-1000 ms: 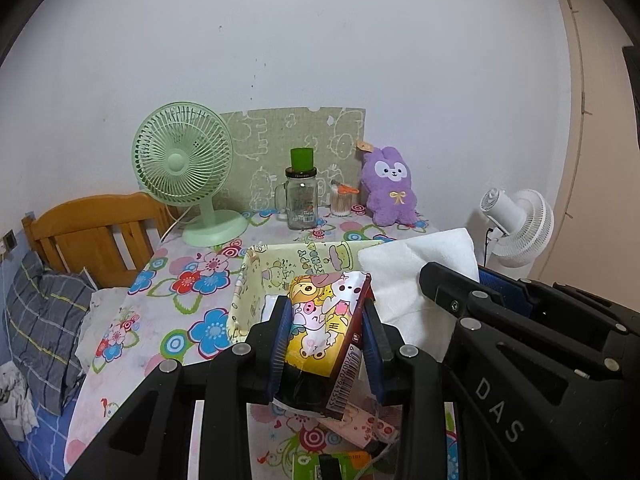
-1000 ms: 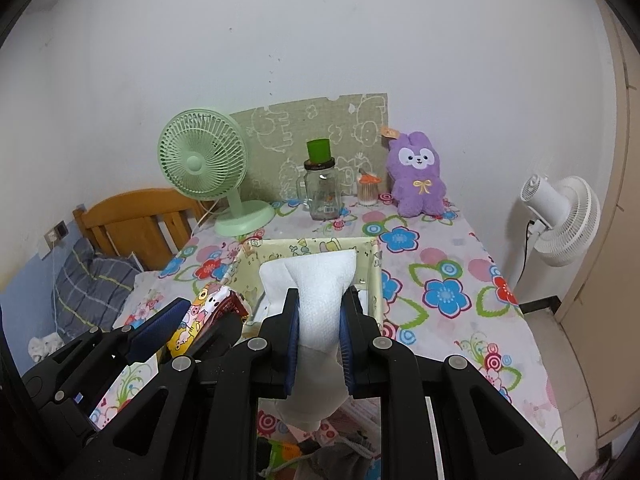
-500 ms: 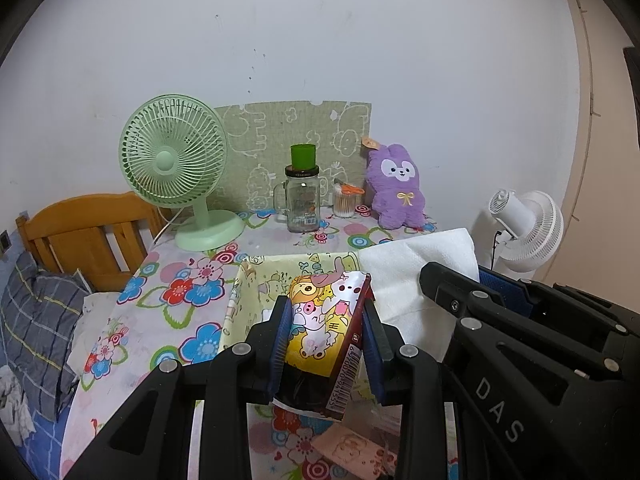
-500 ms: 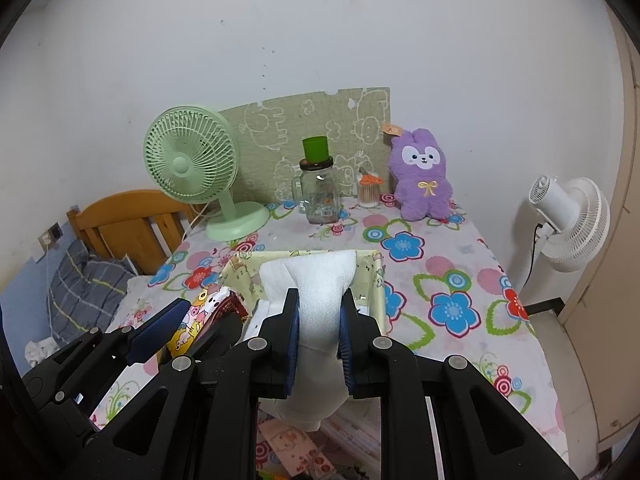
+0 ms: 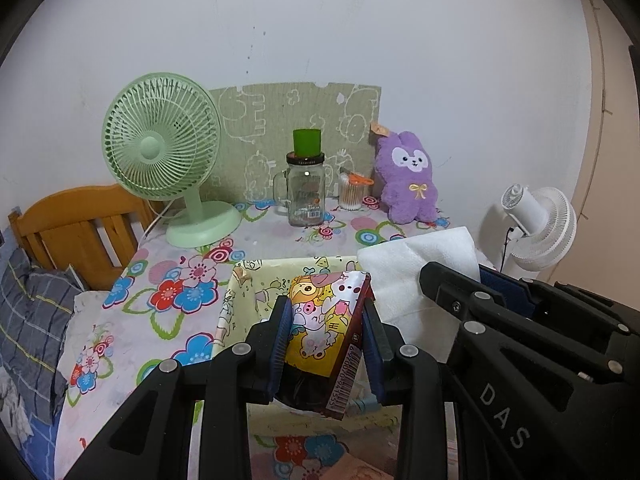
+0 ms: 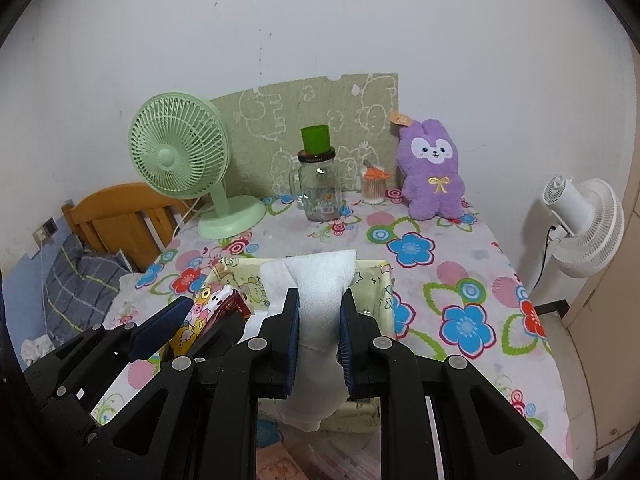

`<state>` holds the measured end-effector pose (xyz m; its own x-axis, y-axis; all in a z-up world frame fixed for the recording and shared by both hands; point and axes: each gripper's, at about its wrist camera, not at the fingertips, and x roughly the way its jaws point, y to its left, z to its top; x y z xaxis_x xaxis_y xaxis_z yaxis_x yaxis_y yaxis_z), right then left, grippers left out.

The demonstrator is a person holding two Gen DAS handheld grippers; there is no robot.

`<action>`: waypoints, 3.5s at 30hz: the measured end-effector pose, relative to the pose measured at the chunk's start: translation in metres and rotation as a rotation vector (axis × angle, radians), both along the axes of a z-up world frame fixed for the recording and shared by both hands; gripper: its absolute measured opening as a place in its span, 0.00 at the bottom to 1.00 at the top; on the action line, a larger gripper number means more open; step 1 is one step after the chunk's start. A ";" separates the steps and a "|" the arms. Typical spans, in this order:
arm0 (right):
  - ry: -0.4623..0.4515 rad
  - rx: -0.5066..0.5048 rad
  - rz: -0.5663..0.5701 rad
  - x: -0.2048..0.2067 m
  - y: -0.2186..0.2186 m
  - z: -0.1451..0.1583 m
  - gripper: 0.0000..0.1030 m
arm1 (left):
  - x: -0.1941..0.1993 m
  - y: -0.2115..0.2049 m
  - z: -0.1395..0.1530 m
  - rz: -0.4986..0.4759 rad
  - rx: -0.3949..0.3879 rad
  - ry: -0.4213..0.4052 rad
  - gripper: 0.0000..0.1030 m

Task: Organize soft objects
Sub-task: 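Lift both held items and carry them toward the basket, then lower the snack box and napkin into the basket and open both grippers, then raise both grippers out of the basket and pull back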

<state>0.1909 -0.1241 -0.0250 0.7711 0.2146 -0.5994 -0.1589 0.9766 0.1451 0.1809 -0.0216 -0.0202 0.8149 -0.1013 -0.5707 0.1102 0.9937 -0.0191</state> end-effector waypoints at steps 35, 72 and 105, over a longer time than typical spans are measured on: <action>0.129 -0.040 0.094 0.076 0.037 -0.059 0.39 | 0.053 0.024 -0.047 0.059 -0.013 0.140 0.71; -0.055 -0.035 0.046 -0.017 0.006 0.011 0.97 | -0.023 0.007 0.010 0.007 -0.029 0.008 1.00; -0.087 -0.065 0.022 -0.108 -0.012 0.012 0.97 | -0.107 -0.010 0.004 -0.006 -0.036 -0.032 1.00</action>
